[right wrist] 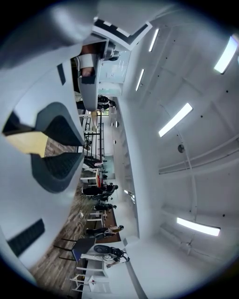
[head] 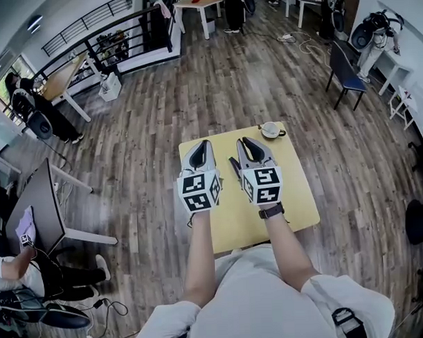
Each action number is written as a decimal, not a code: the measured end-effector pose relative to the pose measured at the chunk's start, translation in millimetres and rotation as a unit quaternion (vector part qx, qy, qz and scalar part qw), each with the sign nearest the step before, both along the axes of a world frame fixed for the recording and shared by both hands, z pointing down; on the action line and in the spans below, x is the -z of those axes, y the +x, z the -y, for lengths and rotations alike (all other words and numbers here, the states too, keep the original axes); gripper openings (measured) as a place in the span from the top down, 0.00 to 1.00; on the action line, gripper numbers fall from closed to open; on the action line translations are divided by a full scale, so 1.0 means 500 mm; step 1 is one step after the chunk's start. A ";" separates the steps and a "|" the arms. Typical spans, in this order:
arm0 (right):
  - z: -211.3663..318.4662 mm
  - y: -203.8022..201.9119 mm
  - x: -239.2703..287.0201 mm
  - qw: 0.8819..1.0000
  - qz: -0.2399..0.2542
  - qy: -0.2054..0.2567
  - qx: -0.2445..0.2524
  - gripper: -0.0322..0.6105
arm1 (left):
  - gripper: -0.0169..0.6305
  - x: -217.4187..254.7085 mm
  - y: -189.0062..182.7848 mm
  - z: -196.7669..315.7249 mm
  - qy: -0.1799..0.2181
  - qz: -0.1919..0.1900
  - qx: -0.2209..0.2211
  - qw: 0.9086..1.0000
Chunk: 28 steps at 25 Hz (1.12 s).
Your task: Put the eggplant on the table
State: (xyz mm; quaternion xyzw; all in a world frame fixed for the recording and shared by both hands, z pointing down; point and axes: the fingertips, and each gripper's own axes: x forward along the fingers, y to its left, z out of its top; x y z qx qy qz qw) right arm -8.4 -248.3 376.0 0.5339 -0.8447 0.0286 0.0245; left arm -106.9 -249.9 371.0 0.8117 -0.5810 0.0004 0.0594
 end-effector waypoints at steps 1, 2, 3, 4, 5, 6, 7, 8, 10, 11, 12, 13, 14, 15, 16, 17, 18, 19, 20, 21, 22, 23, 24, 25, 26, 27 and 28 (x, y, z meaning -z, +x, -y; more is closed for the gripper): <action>-0.003 0.000 0.005 1.000 0.000 0.003 -0.001 0.88 | 0.96 0.005 -0.002 -0.003 0.004 -0.001 0.000 1.000; -0.006 0.001 0.011 1.000 -0.001 0.006 -0.001 0.88 | 0.96 0.010 -0.003 -0.005 0.007 -0.001 0.000 1.000; -0.009 0.003 0.017 1.000 0.000 0.009 -0.002 0.89 | 0.96 0.013 -0.002 -0.008 0.009 -0.001 0.000 1.000; -0.011 0.005 0.024 1.000 0.000 0.011 -0.003 0.89 | 0.96 0.016 -0.001 -0.010 0.011 -0.001 -0.001 1.000; -0.014 0.007 0.030 1.000 0.002 0.013 -0.003 0.89 | 0.96 0.019 0.001 -0.013 0.012 -0.002 -0.003 1.000; -0.016 0.010 0.036 1.000 0.003 0.015 -0.003 0.89 | 0.96 0.022 0.003 -0.016 0.014 -0.003 -0.005 1.000; -0.019 0.013 0.041 1.000 0.004 0.018 -0.004 0.90 | 0.96 0.025 0.006 -0.019 0.016 -0.003 -0.007 1.000; -0.021 0.015 0.045 1.000 0.005 0.021 -0.006 0.90 | 0.96 0.028 0.007 -0.021 0.020 -0.004 -0.009 1.000; -0.025 0.019 0.055 0.999 0.010 0.028 -0.014 0.91 | 0.96 0.039 0.006 -0.025 0.029 -0.004 -0.010 1.000; -0.027 0.021 0.061 0.999 0.014 0.033 -0.019 0.91 | 0.96 0.045 0.005 -0.026 0.033 -0.004 -0.011 0.999; -0.028 0.023 0.067 0.999 0.017 0.037 -0.024 0.91 | 0.96 0.051 0.004 -0.028 0.037 -0.003 -0.011 0.999; -0.029 0.025 0.073 0.999 0.020 0.042 -0.028 0.92 | 0.96 0.057 0.004 -0.030 0.041 -0.002 -0.012 0.999; -0.030 0.026 0.079 0.998 0.021 0.046 -0.031 0.92 | 0.96 0.062 0.003 -0.031 0.044 -0.001 -0.014 0.999; -0.031 0.026 0.084 0.998 0.022 0.049 -0.033 0.92 | 0.96 0.066 0.002 -0.032 0.047 -0.001 -0.015 0.999; -0.032 0.026 0.089 0.998 0.021 0.052 -0.034 0.93 | 0.96 0.070 0.000 -0.033 0.050 -0.001 -0.016 0.999; -0.033 0.026 0.092 0.998 0.021 0.054 -0.036 0.93 | 0.96 0.073 -0.001 -0.034 0.053 -0.002 -0.018 0.998; -0.033 0.028 0.095 0.998 0.021 0.055 -0.039 0.93 | 0.96 0.077 -0.001 -0.034 0.055 -0.003 -0.019 0.998; -0.033 0.031 0.096 0.997 0.022 0.055 -0.041 0.93 | 0.96 0.080 0.000 -0.035 0.058 -0.004 -0.021 0.998; -0.034 0.035 0.096 0.997 0.022 0.054 -0.043 0.93 | 0.96 0.082 0.002 -0.036 0.059 -0.005 -0.022 0.998; -0.035 0.038 0.095 0.997 0.021 0.053 -0.045 0.93 | 0.96 0.084 0.003 -0.038 0.060 -0.006 -0.024 0.998; -0.037 0.039 0.093 0.997 0.021 0.052 -0.045 0.93 | 0.96 0.085 0.003 -0.039 0.061 -0.007 -0.025 0.998; -0.038 0.039 0.091 0.997 0.020 0.051 -0.046 0.93 | 0.96 0.086 0.003 -0.041 0.061 -0.007 -0.026 0.998; -0.039 0.039 0.089 0.998 0.019 0.049 -0.047 0.93 | 0.96 0.086 0.002 -0.041 0.061 -0.008 -0.027 0.998; -0.040 0.039 0.086 0.998 0.018 0.048 -0.047 0.93 | 0.96 0.084 0.001 -0.041 0.061 -0.009 -0.028 0.998; -0.039 0.039 0.083 0.998 0.017 0.047 -0.047 0.93 | 0.96 0.083 0.000 -0.041 0.061 -0.010 -0.028 0.998; -0.039 0.039 0.081 0.998 0.016 0.047 -0.047 0.93 | 0.96 0.081 0.000 -0.040 0.061 -0.012 -0.029 0.998; -0.039 0.040 0.079 0.998 0.014 0.048 -0.047 0.93 | 0.96 0.079 0.000 -0.039 0.061 -0.013 -0.028 0.998</action>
